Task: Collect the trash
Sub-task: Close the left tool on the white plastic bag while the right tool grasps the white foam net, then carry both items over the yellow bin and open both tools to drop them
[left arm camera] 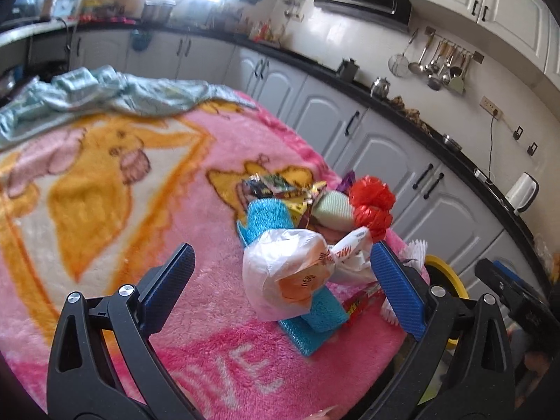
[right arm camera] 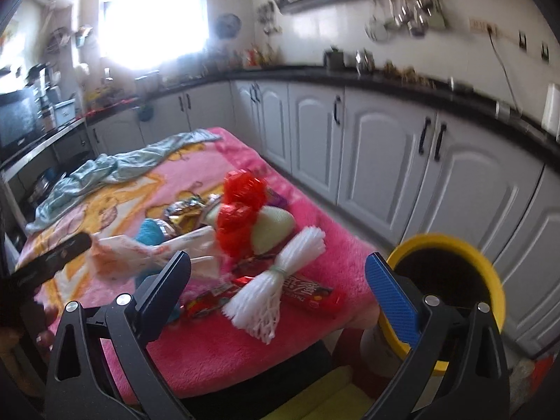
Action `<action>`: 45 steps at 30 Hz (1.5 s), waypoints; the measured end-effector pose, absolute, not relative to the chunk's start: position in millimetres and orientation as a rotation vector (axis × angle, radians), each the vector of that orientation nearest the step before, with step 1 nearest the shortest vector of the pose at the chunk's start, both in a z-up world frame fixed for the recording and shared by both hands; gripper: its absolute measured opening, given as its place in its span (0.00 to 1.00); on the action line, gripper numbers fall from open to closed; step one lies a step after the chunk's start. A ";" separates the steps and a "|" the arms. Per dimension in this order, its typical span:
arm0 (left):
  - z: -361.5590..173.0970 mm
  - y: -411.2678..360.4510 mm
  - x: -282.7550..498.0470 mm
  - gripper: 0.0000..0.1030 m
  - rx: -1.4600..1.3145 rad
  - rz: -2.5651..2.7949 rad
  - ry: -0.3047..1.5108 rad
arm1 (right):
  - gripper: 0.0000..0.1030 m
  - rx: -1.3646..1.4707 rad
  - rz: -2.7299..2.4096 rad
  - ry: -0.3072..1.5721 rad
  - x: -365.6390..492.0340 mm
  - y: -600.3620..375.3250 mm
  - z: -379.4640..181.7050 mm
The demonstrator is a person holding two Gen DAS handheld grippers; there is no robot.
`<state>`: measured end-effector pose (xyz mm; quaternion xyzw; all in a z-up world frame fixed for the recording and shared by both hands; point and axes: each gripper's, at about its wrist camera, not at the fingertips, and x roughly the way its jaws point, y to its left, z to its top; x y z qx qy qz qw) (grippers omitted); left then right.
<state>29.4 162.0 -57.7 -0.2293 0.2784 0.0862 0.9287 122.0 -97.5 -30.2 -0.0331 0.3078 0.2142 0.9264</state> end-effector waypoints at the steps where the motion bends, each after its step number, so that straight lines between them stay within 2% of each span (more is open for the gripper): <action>1: -61.0 163.1 32.5 0.90 -0.477 0.175 0.584 | 0.94 -0.061 0.426 0.661 133.0 -97.9 -35.4; 12: -82.1 173.3 51.2 0.89 -0.598 0.053 0.623 | 0.92 0.136 0.472 0.950 210.8 -101.8 -82.5; 14: -82.7 174.7 54.2 0.87 -0.604 0.051 0.635 | 0.68 0.181 0.485 0.992 220.1 -105.2 -88.8; 18: -83.6 176.2 56.7 0.76 -0.624 0.033 0.640 | 0.52 0.231 0.528 1.042 230.4 -108.6 -95.8; 20: -85.3 176.9 57.3 0.63 -0.628 0.025 0.648 | 0.39 0.237 0.550 1.044 230.5 -107.5 -95.2; 21: -85.8 176.9 57.7 0.61 -0.628 0.023 0.653 | 0.34 0.239 0.559 1.046 230.2 -107.0 -94.7; 22: -86.2 176.6 58.1 0.54 -0.627 0.018 0.657 | 0.25 0.239 0.569 1.049 230.1 -106.2 -94.1; 23: -86.3 176.0 57.8 0.49 -0.624 0.014 0.659 | 0.21 0.236 0.576 1.048 230.0 -104.9 -93.0; 25: -85.6 174.4 56.2 0.47 -0.609 0.004 0.657 | 0.17 0.232 0.583 1.035 228.5 -103.2 -90.4; 28: -81.2 170.7 52.4 0.38 -0.581 -0.006 0.646 | 0.15 0.245 0.592 1.018 225.5 -104.9 -84.4; 31: -74.3 168.4 47.4 0.34 -0.550 -0.013 0.628 | 0.15 0.239 0.602 0.995 220.6 -104.4 -76.7; 45: -18.4 157.1 37.5 0.31 -0.466 -0.033 0.518 | 0.14 0.246 0.628 0.884 205.1 -126.2 -36.8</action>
